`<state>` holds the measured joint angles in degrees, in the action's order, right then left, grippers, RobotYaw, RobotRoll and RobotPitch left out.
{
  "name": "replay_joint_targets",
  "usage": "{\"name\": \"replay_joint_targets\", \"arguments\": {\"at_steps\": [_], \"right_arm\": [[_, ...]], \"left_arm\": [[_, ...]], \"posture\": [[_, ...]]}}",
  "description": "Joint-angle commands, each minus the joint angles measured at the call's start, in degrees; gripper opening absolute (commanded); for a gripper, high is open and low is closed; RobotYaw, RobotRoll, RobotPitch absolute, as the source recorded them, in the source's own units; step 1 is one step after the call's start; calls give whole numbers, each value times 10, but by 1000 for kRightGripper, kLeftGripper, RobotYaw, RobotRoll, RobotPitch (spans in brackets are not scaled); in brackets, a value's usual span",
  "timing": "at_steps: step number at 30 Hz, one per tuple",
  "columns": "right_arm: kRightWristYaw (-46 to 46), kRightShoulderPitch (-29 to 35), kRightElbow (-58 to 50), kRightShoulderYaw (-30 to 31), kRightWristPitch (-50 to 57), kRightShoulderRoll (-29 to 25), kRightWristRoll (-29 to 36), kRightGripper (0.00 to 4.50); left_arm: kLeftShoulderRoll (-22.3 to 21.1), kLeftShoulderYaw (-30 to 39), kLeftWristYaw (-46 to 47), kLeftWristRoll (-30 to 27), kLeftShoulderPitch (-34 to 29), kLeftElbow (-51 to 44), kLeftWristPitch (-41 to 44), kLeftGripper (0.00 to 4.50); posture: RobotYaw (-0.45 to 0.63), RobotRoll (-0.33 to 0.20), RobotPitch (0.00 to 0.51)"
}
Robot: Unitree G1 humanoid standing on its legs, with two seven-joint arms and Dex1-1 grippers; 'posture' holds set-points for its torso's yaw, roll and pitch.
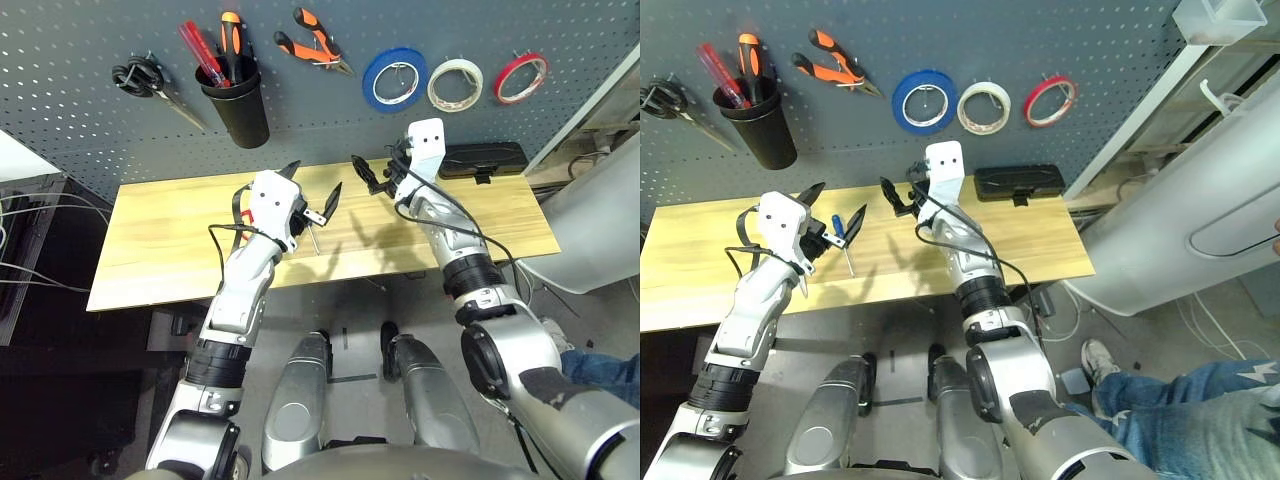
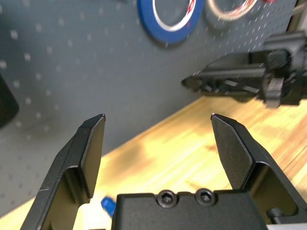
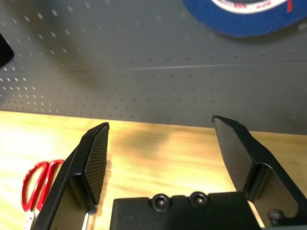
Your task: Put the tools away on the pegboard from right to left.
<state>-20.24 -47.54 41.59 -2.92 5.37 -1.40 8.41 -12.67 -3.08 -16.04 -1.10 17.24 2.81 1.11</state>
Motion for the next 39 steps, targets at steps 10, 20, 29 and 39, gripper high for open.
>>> {"name": "replay_joint_targets", "arguments": {"at_steps": [10, 20, 29, 39], "right_arm": [[-85, 42, -41, 42, -16, -59, -27, 4456], [-139, 87, -121, 74, -20, -92, -35, 4456], [-149, 113, -167, 85, -9, -100, -34, 4456], [-157, 130, -200, 98, -1, -106, -36, 4456]], "left_arm": [[8, 3, 17, 19, 90, 153, 84, 4500], [21, 6, 34, 23, 191, 312, 148, 4500], [23, 28, 65, 21, 252, 445, 142, 4500], [26, 43, 81, 19, 331, 603, 135, 4500]], "posture": [[131, 0, 279], [114, 0, 283], [97, 0, 286], [82, 0, 298]]}}
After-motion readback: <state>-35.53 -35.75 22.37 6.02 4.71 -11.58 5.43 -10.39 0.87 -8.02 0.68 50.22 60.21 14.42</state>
